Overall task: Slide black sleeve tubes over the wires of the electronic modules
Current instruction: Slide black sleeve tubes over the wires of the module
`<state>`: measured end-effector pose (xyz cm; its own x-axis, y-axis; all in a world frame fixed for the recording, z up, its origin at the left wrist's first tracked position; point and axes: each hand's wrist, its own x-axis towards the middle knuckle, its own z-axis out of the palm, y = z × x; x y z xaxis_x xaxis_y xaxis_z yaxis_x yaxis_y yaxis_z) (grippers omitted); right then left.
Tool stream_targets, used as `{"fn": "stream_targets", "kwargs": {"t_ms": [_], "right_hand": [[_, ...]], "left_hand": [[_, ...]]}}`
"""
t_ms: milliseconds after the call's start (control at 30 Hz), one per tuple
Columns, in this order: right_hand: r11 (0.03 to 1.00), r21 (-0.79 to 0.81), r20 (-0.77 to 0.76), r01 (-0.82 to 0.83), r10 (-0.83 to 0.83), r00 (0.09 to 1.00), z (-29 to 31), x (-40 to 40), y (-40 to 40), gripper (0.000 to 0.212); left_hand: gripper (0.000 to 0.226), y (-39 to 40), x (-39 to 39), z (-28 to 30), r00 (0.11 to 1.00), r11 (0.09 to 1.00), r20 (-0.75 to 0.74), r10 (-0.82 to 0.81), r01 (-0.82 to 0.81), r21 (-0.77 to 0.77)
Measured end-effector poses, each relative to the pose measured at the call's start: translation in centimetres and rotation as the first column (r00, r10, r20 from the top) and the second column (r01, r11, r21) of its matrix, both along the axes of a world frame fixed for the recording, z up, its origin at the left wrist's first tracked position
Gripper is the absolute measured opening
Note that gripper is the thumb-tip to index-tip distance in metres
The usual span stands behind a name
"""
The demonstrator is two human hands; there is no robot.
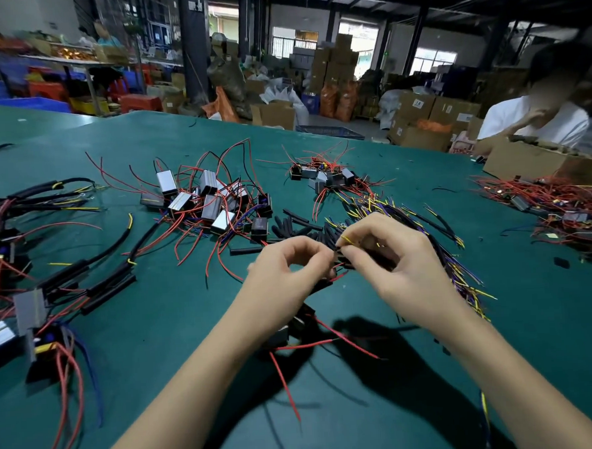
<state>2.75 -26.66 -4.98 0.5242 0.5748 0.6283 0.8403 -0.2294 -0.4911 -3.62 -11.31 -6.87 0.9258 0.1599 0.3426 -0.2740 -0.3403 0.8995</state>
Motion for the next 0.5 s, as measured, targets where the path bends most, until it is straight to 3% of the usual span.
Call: {"fn": "stream_targets", "kwargs": {"t_ms": [67, 167, 267, 367, 500], "right_hand": [[0.996, 0.045, -0.275, -0.071, 0.081, 0.958, 0.7, -0.1, -0.2, 0.006], [0.989, 0.031, -0.451, -0.147, 0.145, 0.881, 1.5, -0.3, -0.7, 0.017], [0.996, 0.060, -0.515, -0.071, 0.092, 0.852, 1.8, -0.5, -0.6, 0.024], [0.999, 0.044, -0.564, -0.005, 0.029, 0.826, 1.5, -0.3, -0.2, 0.018], [0.998, -0.016, -0.637, -0.057, 0.033, 0.770, 1.8, -0.6, -0.2, 0.017]], "left_hand": [[0.016, -0.2, 0.0, -0.3, 0.986, 0.982, 0.115, 0.122, -0.137, 0.134], [0.012, -0.6, -0.3, -0.3, 0.935, 0.907, 0.283, 0.214, -0.298, 0.297], [0.009, -0.5, -0.5, -0.3, 0.901, 0.816, 0.387, 0.195, -0.368, 0.446], [0.009, -0.2, -0.7, -0.2, 0.868, 0.756, 0.471, 0.156, -0.412, 0.509], [0.008, 0.1, -0.7, 0.1, 0.812, 0.660, 0.574, 0.107, -0.490, 0.570]]}}
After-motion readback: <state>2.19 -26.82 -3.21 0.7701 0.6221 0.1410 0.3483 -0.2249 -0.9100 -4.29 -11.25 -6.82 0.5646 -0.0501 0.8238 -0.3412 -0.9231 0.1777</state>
